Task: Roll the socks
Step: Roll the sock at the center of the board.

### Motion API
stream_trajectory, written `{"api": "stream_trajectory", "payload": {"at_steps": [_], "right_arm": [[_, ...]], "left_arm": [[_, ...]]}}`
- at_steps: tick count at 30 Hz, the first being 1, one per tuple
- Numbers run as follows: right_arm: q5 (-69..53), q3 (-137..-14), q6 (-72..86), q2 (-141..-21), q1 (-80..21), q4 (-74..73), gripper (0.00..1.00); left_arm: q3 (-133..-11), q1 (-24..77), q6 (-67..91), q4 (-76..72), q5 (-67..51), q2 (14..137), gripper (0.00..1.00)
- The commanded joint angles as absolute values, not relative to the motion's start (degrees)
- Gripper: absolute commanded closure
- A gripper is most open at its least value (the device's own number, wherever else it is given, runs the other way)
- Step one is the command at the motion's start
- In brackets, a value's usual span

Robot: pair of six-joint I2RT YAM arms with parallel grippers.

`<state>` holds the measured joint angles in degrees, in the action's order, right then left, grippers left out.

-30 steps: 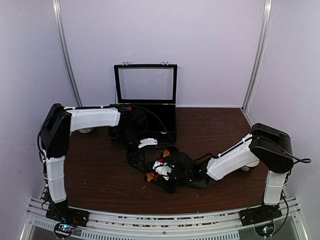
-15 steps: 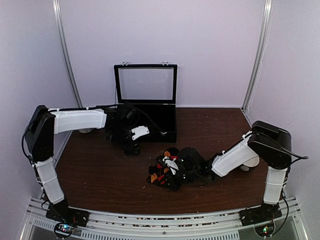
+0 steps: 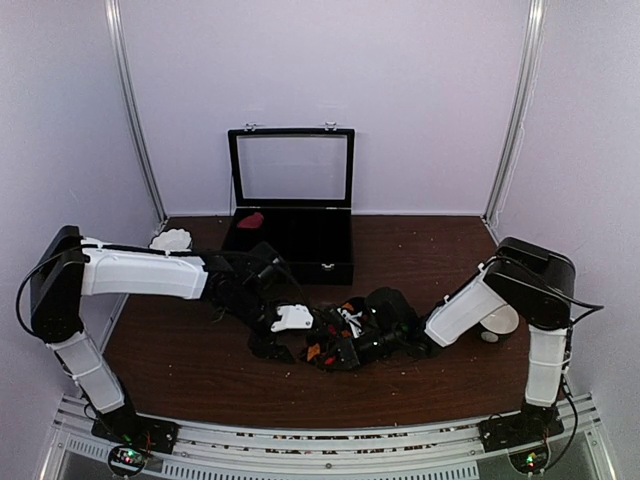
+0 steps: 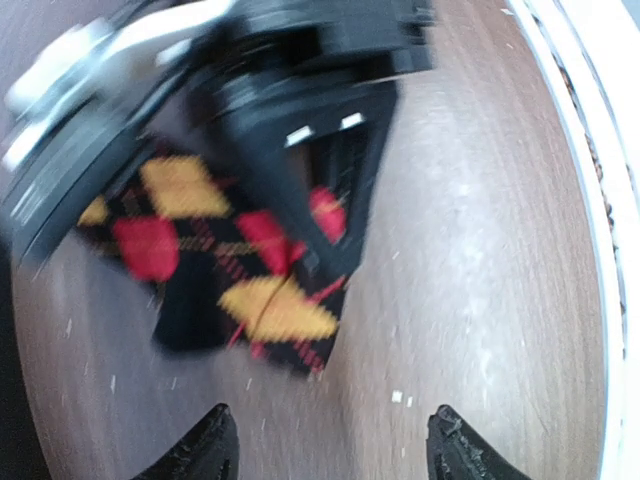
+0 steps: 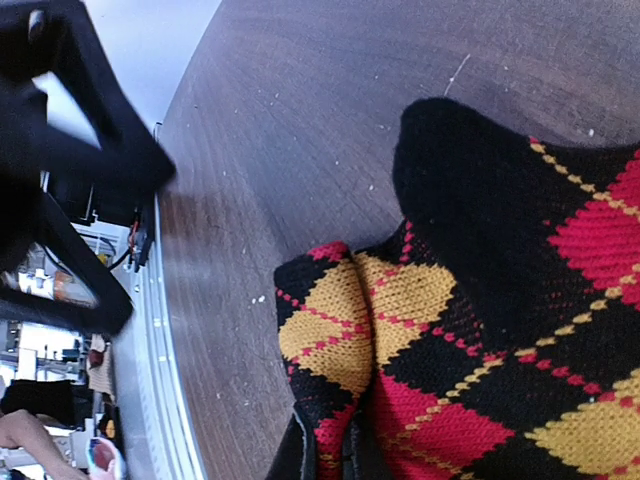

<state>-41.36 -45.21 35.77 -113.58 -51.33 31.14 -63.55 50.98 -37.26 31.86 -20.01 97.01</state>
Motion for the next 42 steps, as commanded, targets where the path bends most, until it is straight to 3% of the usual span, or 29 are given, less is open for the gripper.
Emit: {"api": "stream_trajectory", "payload": {"at_steps": [1, 4, 12, 23, 24, 26, 27, 32, 36, 40, 42], "right_arm": [[-41.52, -44.27, 38.88, -118.60, -50.19, 20.92, 1.00], [-42.41, -44.20, 39.05, -118.94, -49.49, 20.42, 1.00], [-44.05, -44.77, 38.26, -119.74, -48.95, 19.74, 1.00], [-48.01, -46.00, 37.49, -120.26, -48.69, 20.32, 1.00], [-48.44, -46.12, 37.45, -120.13, -48.61, 20.47, 0.99], [-48.50, -46.16, 36.57, -119.39, -48.55, 20.25, 0.91], [-47.65, -46.20, 35.51, -118.66, -48.48, 19.16, 0.88], [-44.10, -43.76, 32.97, -114.80, -48.44, 19.11, 0.74], [-41.87, -41.66, 31.70, -112.62, -48.48, 18.84, 0.54], [-38.79, -39.68, 28.63, -109.05, -48.36, 16.17, 0.50], [-38.81, -37.91, 27.51, -107.69, -47.86, 17.31, 0.56]], "left_arm": [[-66.89, 53.32, -45.11, 28.50, -19.51, 101.68, 0.36], [-68.80, 54.20, -48.63, 28.85, -17.69, 104.72, 0.40], [-71.84, 54.76, -52.06, 29.53, -13.77, 109.98, 0.65], [-73.83, 55.87, -55.37, 32.95, -11.53, 113.33, 0.66], [-74.59, 55.89, -55.40, 33.51, -10.49, 113.67, 0.73], [-76.89, 55.90, -54.48, 35.81, -9.30, 115.04, 0.97], [-77.92, 55.85, -53.40, 37.06, -9.05, 115.99, 1.00], [-80.05, 54.16, -48.71, 43.28, -15.02, 116.44, 1.00], [-79.34, 53.10, -47.60, 46.19, -16.59, 116.20, 1.00], [-77.90, 51.81, -46.66, 48.34, -17.57, 114.57, 1.00], [-77.06, 51.60, -46.06, 49.06, -17.50, 113.38, 1.00]]}}
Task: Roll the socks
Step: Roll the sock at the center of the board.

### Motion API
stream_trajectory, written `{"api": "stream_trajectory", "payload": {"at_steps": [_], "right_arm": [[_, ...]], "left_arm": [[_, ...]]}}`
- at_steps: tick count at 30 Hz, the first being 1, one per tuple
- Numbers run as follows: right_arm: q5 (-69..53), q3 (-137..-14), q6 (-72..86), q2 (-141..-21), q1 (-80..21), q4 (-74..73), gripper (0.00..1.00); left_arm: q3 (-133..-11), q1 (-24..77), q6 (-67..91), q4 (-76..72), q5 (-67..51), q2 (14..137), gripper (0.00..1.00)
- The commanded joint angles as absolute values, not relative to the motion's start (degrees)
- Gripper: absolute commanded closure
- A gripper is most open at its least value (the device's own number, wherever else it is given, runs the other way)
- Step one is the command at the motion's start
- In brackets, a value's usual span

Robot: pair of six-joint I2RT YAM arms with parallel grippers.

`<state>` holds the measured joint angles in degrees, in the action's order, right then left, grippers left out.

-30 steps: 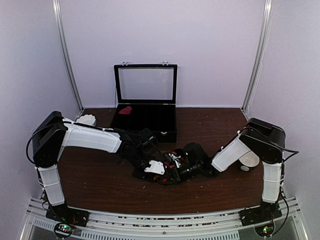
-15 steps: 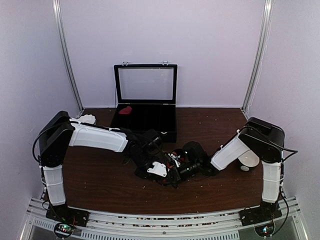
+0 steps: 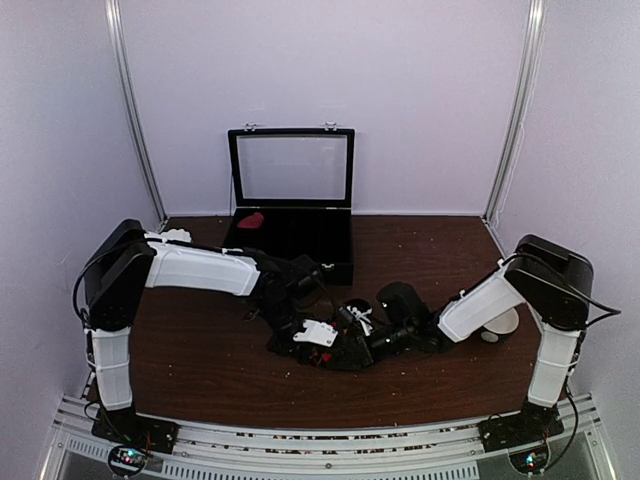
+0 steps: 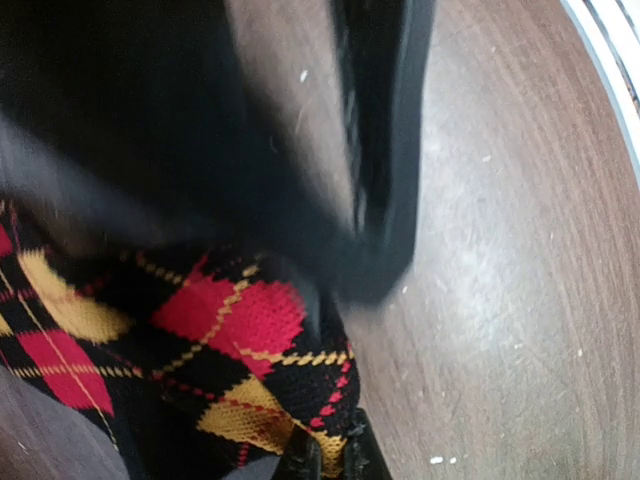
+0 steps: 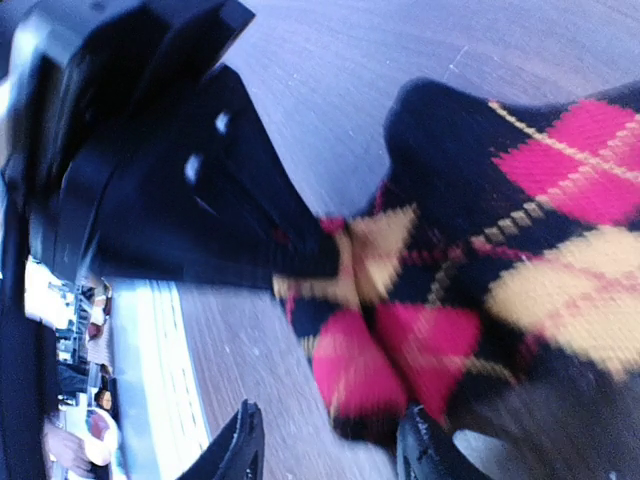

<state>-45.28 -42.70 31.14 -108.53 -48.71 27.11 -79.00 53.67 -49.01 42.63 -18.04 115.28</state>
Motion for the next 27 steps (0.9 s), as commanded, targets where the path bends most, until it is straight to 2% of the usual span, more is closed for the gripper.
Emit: {"api": "stream_trajectory", "payload": {"at_steps": [1, 8, 11, 14, 15, 16, 17, 19, 22, 24, 27], "right_arm": [[-39.28, -37.02, 27.96, -107.33, -47.31, 18.89, 0.57], [-38.96, -33.20, 28.64, -102.86, -45.27, 24.80, 0.54], [-34.60, -29.27, 27.52, -97.25, -45.39, 27.23, 0.57], [-25.91, -24.07, 25.48, -88.91, -47.87, 29.28, 0.55], [-21.27, -23.14, 24.45, -85.96, -49.27, 27.61, 0.53], [-16.38, -22.73, 23.33, -82.26, -50.87, 24.82, 0.11], [-12.35, -22.33, 21.98, -79.39, -52.39, 22.81, 0.01], [-4.03, -22.17, 20.48, -74.71, -54.86, 18.34, 0.00], [0.60, -21.16, 24.98, -68.71, -54.92, 16.31, 0.00], [2.78, -16.65, 31.55, -64.59, -54.19, 21.00, 0.00], [2.35, -8.01, 35.73, -59.60, -53.02, 36.78, 0.00]], "left_arm": [[-76.62, 51.59, -45.69, 49.19, -17.45, 112.77, 1.00], [-76.99, 51.59, -42.07, 53.90, -20.44, 111.99, 1.00], [-77.91, 51.59, -41.06, 55.45, -23.00, 112.95, 1.00], [-81.28, 51.59, -40.57, 58.89, -25.89, 115.68, 1.00], [-82.67, 51.60, -40.71, 60.30, -26.75, 116.97, 1.00], [-84.06, 51.56, -40.94, 61.73, -27.67, 118.21, 1.00], [-85.56, 51.32, -41.02, 62.94, -28.61, 119.59, 1.00], [-88.49, 50.49, -41.02, 65.41, -31.64, 122.46, 1.00], [-93.19, 49.14, -39.64, 68.35, -34.07, 126.49, 1.00], [-95.85, 48.54, -39.08, 69.88, -34.62, 128.78, 1.00], [-98.46, 48.38, -38.17, 71.20, -34.83, 130.97, 1.00]]}}
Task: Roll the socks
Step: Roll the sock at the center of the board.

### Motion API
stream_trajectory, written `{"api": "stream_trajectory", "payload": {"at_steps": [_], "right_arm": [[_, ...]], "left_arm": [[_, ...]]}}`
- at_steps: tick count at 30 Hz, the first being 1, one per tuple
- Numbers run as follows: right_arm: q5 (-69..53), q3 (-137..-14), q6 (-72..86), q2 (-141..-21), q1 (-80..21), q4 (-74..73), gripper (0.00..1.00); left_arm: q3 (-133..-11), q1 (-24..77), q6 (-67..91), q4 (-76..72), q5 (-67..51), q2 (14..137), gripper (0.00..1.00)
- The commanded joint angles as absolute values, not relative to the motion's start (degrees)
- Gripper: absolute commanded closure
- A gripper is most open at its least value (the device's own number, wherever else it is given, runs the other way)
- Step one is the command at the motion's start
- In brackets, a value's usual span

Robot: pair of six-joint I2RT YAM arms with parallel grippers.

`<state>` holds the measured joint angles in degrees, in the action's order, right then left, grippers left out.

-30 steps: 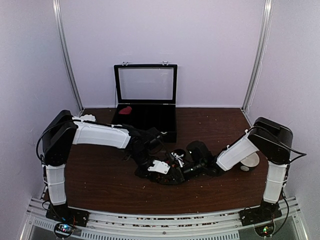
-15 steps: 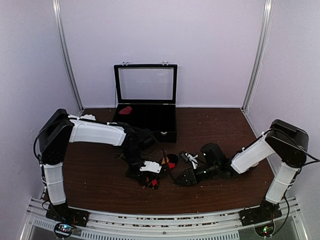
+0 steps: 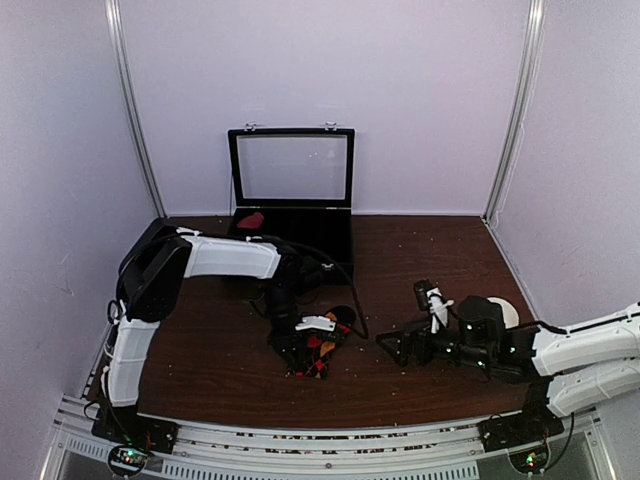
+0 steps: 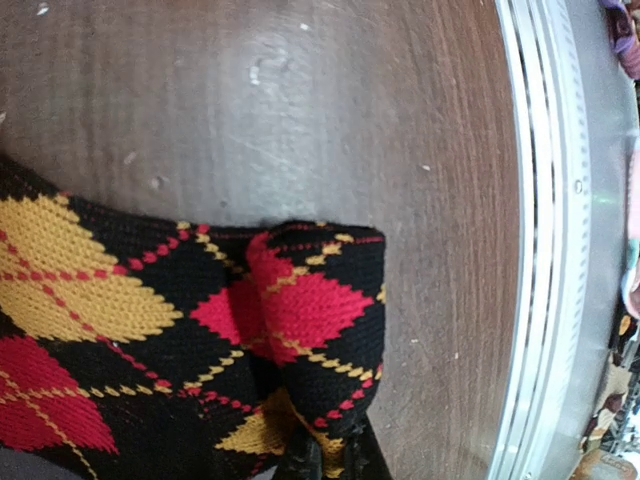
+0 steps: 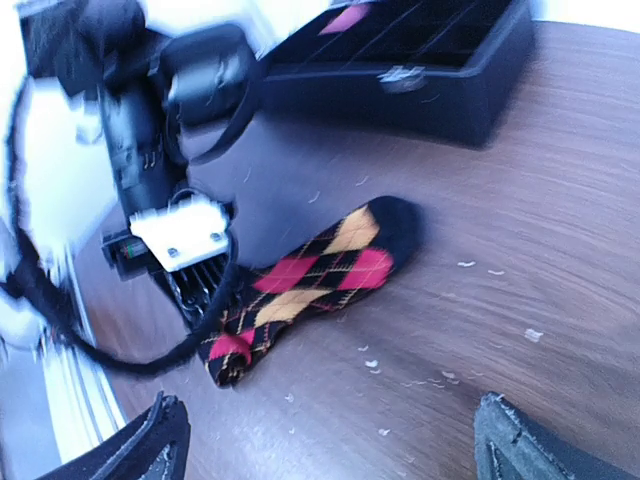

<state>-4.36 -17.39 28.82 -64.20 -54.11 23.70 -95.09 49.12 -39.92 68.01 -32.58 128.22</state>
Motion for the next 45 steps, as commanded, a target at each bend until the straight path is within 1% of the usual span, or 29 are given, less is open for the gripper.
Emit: {"api": "stream_trajectory", "payload": {"at_steps": [1, 2, 3, 5, 7, 9, 11, 14, 16, 18, 23, 26, 33, 39, 42, 44, 45], "right_arm": [[0.01, -6.80, 32.68, -58.95, -53.38, 40.12, 0.00], [-0.28, -7.50, 30.44, -58.63, -54.38, 38.47, 0.00], [0.73, -9.31, 27.87, -58.51, -55.54, 33.86, 0.00], [3.71, -12.24, 23.06, -59.62, -60.01, 27.06, 0.03], [5.88, -12.91, 19.46, -60.99, -64.27, 26.19, 0.05], [8.53, -12.25, 15.46, -62.54, -68.82, 28.82, 0.12], [9.85, -11.93, 9.82, -65.14, -73.02, 33.47, 0.22], [11.02, -14.87, 0.83, -70.30, -77.04, 35.30, 0.32], [12.06, -18.11, -3.31, -75.01, -77.44, 35.89, 0.39], [11.46, -20.99, -8.01, -80.26, -77.52, 38.05, 0.43], [8.66, -29.84, -16.73, -92.73, -77.32, 38.67, 0.46], [7.96, -32.81, -20.23, -97.60, -76.53, 39.92, 0.48], [2.48, -36.49, -21.45, -103.11, -72.95, 39.29, 0.53], [-0.67, -37.78, -20.61, -106.23, -70.86, 38.64, 0.63], [-1.23, -37.68, -19.67, -107.43, -70.29, 38.27, 0.65], [-1.41, -37.80, -18.51, -108.22, -69.78, 37.81, 0.70], [-1.33, -38.12, -17.87, -108.54, -69.39, 37.05, 0.74]], "left_arm": [[-98.99, 48.36, -37.88, 71.42, -35.07, 131.44, 1.00], [-99.51, 48.34, -37.58, 71.69, -35.45, 131.82, 1.00], [-100.00, 48.34, -37.42, 71.97, -35.84, 132.15, 1.00], [-101.41, 48.34, -37.11, 72.84, -36.62, 132.99, 1.00], [-103.41, 47.98, -36.98, 74.73, -38.16, 134.23, 1.00], [-105.29, 47.70, -37.00, 76.85, -39.18, 135.91, 1.00], [-106.64, 47.58, -36.92, 78.29, -39.76, 137.72, 1.00], [-107.58, 47.46, -36.80, 78.94, -39.78, 139.07, 1.00], [-107.75, 47.46, -36.80, 78.50, -40.40, 138.87, 1.00], [-107.71, 47.46, -37.10, 78.17, -41.01, 138.56, 1.00], [-108.89, 47.46, -38.44, 80.47, -41.19, 139.68, 1.00], [-108.43, 47.37, -39.60, 81.29, -42.14, 139.79, 1.00], [-108.63, 47.29, -40.57, 82.07, -42.21, 139.95, 0.99], [-108.85, 47.11, -41.21, 82.44, -42.21, 140.10, 0.99], [-109.05, 46.94, -41.24, 82.51, -42.19, 140.15, 0.98], [-109.07, 46.93, -41.48, 82.57, -42.19, 139.99, 0.95], [-109.00, 47.00, -41.58, 82.55, -42.12, 139.79, 0.92]]}}
